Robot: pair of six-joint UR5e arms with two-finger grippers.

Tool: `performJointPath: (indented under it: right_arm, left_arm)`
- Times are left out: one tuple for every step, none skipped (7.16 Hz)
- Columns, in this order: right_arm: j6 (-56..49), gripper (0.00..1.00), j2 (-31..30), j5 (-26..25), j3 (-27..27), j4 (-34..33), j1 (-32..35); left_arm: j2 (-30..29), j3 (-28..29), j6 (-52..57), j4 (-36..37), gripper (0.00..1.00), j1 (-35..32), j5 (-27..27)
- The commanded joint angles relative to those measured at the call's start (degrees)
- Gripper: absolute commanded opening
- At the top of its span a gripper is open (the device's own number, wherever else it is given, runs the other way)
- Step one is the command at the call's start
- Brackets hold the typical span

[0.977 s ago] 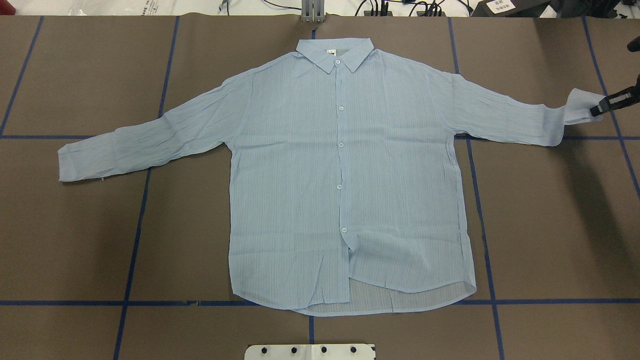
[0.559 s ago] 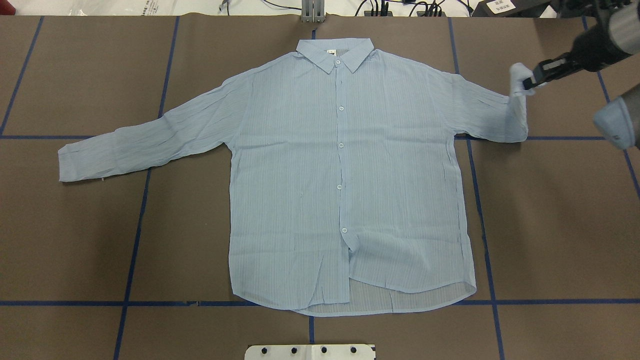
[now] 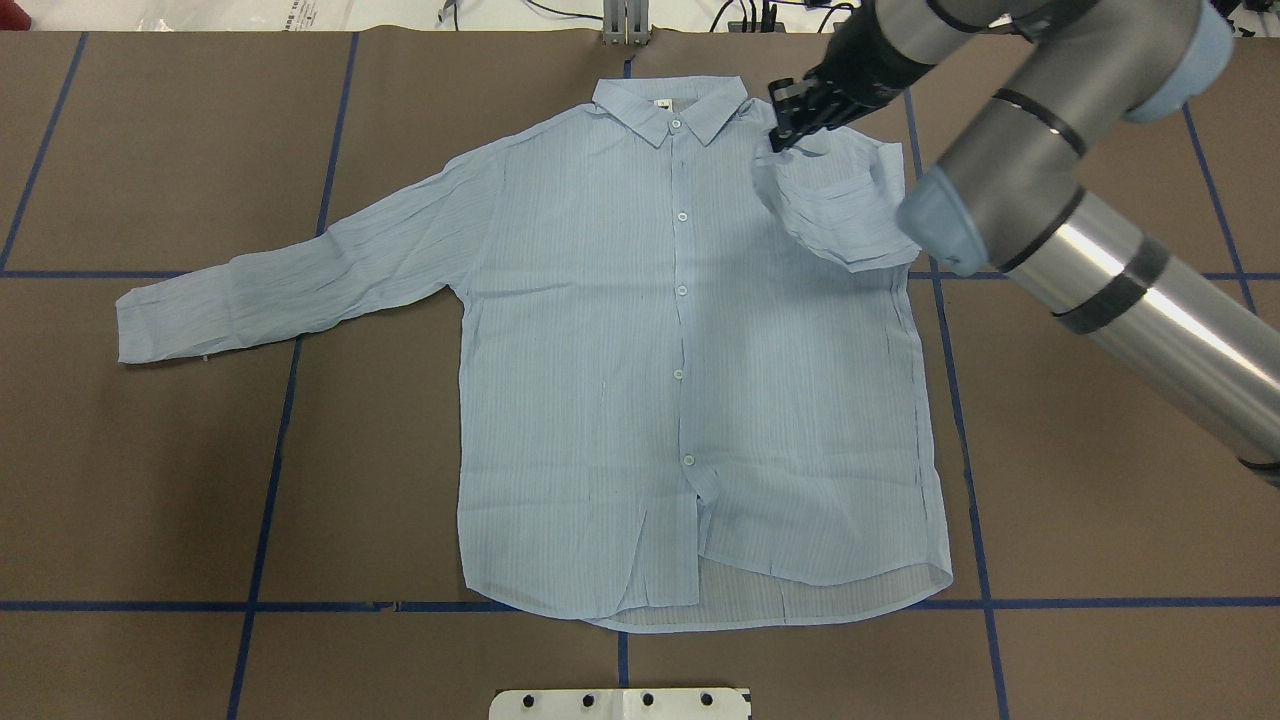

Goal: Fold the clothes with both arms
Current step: 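Carry the grasped cuff with the right gripper across toward the collar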

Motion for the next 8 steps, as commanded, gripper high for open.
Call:
performJointPath:
  right_arm:
    - [2.8,0.00,11.2,-7.7,-12.0,0.0,-5.9]
    - [2.8,0.00,11.8,-9.1,-13.6,0.1,-7.0]
    - [2.8,0.00,14.2,-10.9,-17.0,0.1,-8.4]
    - [2.8,0.00,15.7,-12.0,-19.8,0.3,-10.3]
    - [2.8,0.99,17.4,-15.4,-24.7,4.8,-13.7]
    - [2.9,1.00,17.8,-21.6,-27.8,9.9,-16.4]
    - [3.0,1.00,18.9,-21.8,-28.6,10.0,-16.5]
    - [5.6,1.00,19.0,-21.6,-28.2,10.0,-16.8]
  left_arm:
    - [-0.2,3.0,-0.1,-3.5,1.00,0.0,0.0]
    - [-0.2,3.0,-0.2,-3.4,1.00,0.0,0.0]
    - [-0.2,2.9,-0.2,-3.4,1.00,0.0,0.0]
    - [-0.3,2.8,-0.3,-3.5,1.00,0.0,0.0]
    - [-0.7,2.9,-0.4,-3.4,1.00,0.0,0.0]
    - [-1.1,2.8,-0.4,-3.4,1.00,0.0,0.0]
    - [-1.7,3.2,-0.4,-3.5,1.00,0.3,0.0]
    - [-3.0,3.1,-6.6,-3.8,1.00,3.3,0.3]
